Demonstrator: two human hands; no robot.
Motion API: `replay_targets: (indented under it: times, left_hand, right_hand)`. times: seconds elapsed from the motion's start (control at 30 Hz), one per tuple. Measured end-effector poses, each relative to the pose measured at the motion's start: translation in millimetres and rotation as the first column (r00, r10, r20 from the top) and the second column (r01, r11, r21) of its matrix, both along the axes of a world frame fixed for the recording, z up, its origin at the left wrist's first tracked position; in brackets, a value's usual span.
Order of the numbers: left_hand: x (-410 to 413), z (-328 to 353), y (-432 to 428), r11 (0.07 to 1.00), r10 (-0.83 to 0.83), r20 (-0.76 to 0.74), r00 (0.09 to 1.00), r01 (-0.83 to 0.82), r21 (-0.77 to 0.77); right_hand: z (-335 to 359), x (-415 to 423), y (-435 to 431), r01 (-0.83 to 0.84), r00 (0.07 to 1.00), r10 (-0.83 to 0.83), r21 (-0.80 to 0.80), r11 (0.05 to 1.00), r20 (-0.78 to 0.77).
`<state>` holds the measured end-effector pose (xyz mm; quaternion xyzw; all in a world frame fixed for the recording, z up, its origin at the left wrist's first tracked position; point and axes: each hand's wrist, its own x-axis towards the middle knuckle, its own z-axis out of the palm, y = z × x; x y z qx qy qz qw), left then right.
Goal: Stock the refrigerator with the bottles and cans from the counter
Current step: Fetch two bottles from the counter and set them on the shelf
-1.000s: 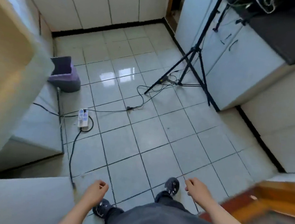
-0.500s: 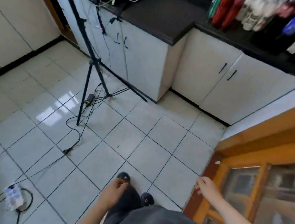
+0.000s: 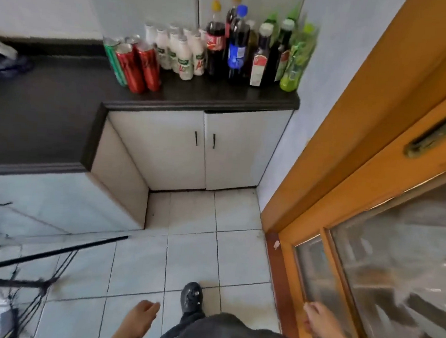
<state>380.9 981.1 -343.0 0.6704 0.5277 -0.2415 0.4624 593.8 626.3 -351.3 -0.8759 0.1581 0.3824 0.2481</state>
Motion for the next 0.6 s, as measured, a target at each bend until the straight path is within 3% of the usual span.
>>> replay_targets:
  times: [0.1,0.3,0.4,0.6]
  left_hand:
    - [62.8,-0.5,52.0,0.993,-0.118,0.025,0.993,0.118,0.010]
    - [171.9,6.2,98.2,0.991,-0.132,0.075,0.988,0.132,0.003]
    - [222.0,10.2,97.7,0.997,-0.079,0.152,0.985,0.076,0.020]
    - [333.2,36.8,98.5,0.977,0.136,0.385,0.913,-0.187,0.099]
  right_hand:
    - [8.7,25.8,32.8,0.089,0.994,-0.091,0.027,0.996,0.057]
    - [20.7,82.1,84.9,0.049,0.998,-0.050,0.044,0.998,0.026]
    - [17.2,126.7,106.4,0.055,0.998,-0.057,0.092,0.994,0.015]
    - [40.7,261.1,169.4,-0.141,0.987,0.130,0.131,0.981,0.095]
